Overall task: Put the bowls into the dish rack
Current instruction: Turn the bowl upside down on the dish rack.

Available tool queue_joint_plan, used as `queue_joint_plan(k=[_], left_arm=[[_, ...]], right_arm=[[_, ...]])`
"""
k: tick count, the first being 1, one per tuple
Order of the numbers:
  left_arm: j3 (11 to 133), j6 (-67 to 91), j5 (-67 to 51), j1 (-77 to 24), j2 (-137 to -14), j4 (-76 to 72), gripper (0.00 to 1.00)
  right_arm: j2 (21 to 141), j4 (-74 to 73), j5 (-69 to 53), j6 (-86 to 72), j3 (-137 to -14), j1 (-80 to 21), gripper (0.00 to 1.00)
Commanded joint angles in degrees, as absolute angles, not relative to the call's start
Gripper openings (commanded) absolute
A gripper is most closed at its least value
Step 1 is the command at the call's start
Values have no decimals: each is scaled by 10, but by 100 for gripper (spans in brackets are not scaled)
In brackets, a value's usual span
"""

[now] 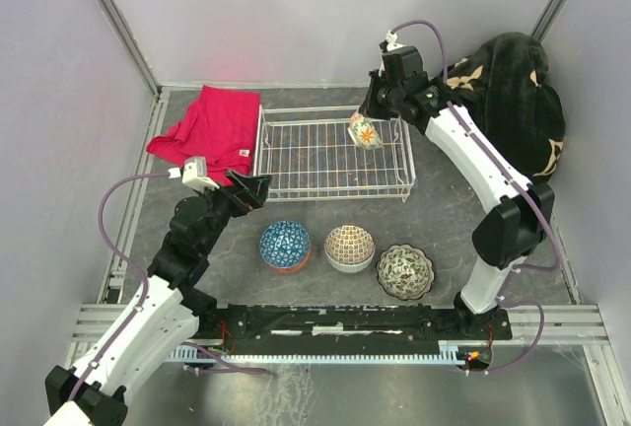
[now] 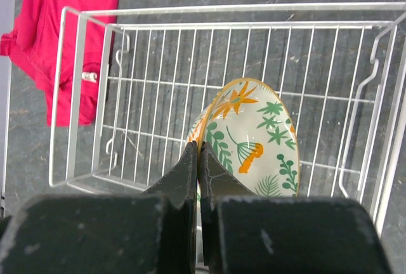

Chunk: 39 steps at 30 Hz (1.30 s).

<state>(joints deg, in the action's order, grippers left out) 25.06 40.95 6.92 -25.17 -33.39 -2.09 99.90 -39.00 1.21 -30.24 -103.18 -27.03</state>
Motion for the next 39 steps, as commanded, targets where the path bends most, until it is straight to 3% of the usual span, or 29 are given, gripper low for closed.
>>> queue_joint_plan(k=[1,39], left_arm=[[260,378,68,-254,-332,-39,99],[258,379,68,-258,-336,-42,99]], right_arm=[[1018,-294,-43,-325,-1050,-239,1],[1080,-50,-39,-428,-883,-155,2]])
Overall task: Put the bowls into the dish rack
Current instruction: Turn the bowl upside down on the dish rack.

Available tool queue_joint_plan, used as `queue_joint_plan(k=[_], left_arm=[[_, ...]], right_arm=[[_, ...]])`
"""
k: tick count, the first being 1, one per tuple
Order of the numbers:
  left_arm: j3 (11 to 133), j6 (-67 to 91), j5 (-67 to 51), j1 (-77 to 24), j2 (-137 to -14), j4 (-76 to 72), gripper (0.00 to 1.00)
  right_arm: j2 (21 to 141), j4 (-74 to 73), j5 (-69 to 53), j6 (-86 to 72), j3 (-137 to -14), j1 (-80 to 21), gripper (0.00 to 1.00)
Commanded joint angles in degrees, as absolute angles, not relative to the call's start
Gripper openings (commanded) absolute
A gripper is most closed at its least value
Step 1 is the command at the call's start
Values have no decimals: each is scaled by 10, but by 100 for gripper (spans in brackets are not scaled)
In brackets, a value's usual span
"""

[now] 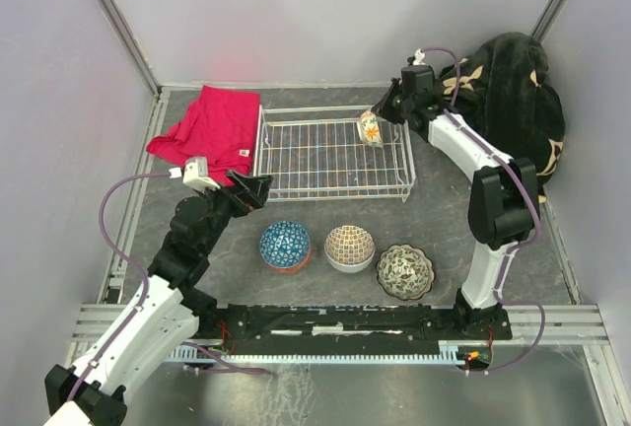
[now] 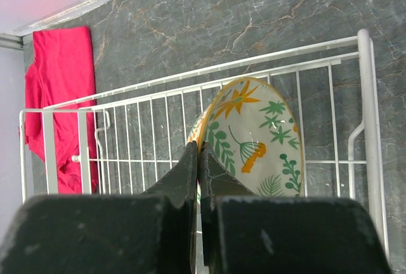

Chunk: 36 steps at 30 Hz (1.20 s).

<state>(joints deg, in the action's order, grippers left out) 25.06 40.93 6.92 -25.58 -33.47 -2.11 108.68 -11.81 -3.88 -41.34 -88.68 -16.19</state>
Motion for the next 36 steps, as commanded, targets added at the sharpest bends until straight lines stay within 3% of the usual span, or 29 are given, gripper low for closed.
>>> queue_joint_plan(k=[1,17,36], left_arm=[[258,380,67,-258,-336,-43,99],[258,379,70,-259,-341,-45,99],[257,378,71,-259,-342,-46,99]], right_arm=[[1081,-42,-41,-430,-878,-154,2],[1069,-16,-41,-436,-818,-123,2],[1041,-90,33,-401,-809,-120,2]])
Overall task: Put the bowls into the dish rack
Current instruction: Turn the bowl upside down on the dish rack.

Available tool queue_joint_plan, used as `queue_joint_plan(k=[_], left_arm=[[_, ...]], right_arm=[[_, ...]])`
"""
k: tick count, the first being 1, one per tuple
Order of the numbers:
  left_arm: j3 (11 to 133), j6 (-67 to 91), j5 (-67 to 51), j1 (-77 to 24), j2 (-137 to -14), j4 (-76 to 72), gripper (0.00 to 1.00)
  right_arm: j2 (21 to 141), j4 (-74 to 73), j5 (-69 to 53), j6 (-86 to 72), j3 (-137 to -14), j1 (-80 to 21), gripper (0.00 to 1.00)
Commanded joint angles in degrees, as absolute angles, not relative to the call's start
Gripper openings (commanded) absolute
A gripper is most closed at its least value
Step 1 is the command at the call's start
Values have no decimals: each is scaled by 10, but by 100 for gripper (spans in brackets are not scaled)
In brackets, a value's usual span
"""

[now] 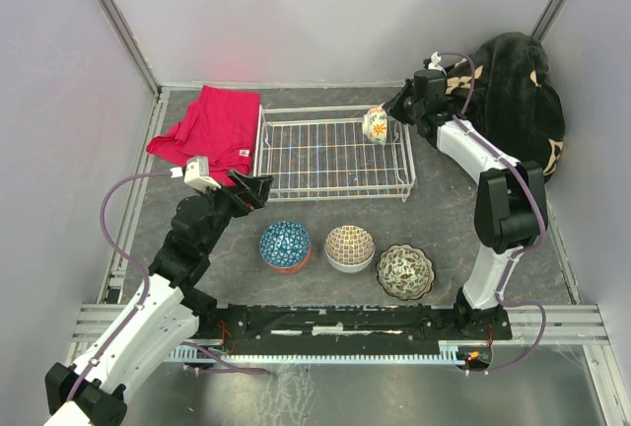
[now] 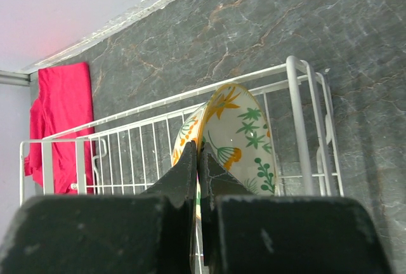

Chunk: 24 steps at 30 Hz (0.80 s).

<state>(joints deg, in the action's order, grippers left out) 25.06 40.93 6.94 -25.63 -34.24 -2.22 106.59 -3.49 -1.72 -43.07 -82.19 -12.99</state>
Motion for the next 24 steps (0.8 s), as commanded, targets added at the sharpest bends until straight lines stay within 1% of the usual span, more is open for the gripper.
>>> queue_joint_plan(k=[1,18,24], left_arm=[[257,378,72,-259,-342,-46,99],[256,378,73,-259,-338,-46,99],[256,378,73,-259,-337,-46,99]], right_arm=[[1040,-95,37,-400,-809,-120,2],[1032,-127,76,-390,-799,-120,2],[1029,-137,86,-391,-798,-119,7]])
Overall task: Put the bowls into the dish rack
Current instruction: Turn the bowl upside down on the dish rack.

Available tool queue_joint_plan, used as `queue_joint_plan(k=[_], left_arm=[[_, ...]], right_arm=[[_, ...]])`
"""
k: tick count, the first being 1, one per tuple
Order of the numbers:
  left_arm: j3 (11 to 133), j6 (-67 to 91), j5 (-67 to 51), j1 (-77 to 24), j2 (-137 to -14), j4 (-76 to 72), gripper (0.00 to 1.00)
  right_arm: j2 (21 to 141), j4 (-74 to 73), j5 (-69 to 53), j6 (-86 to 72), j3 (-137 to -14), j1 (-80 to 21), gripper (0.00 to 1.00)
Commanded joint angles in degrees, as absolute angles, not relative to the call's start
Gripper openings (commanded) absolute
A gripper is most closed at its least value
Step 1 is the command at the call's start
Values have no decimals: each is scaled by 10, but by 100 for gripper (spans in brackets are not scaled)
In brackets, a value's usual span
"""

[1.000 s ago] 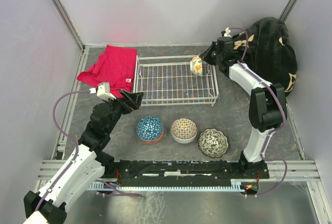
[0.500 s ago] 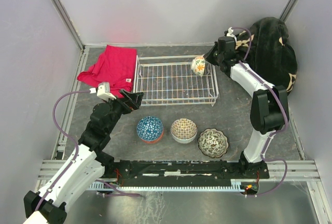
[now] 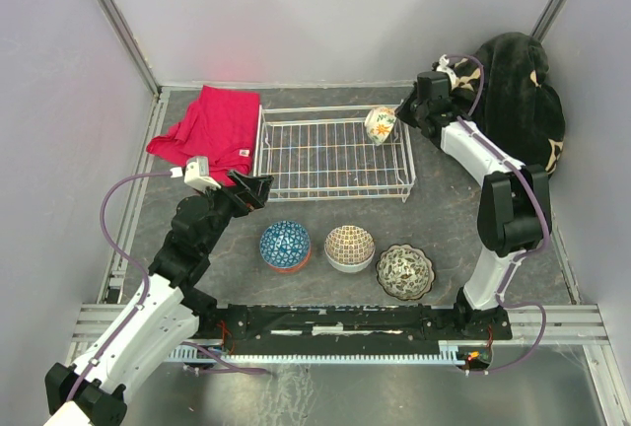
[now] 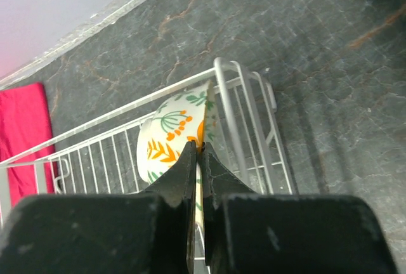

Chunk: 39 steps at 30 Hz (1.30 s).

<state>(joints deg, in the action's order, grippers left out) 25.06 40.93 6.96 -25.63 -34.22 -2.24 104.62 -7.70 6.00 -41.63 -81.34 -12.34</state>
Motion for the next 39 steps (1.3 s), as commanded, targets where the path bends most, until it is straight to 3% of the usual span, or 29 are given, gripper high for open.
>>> queue_joint_plan(k=[1,20,27,39], left_arm=[[256,378,73,-259,-336,-46,99],[256,378,74,-260,-336,-45,99],[257,378,74,-261,-336,-45,99],[258,378,72,-261,-333,-44,99]], right_arm=[[1027,-138,88,-391,-797,-119,8],[980,-158,105,-394,-789,-116,30],[959,-170,99,-400,-787,-110,32],[861,-195,63,-391,-750,-155,60]])
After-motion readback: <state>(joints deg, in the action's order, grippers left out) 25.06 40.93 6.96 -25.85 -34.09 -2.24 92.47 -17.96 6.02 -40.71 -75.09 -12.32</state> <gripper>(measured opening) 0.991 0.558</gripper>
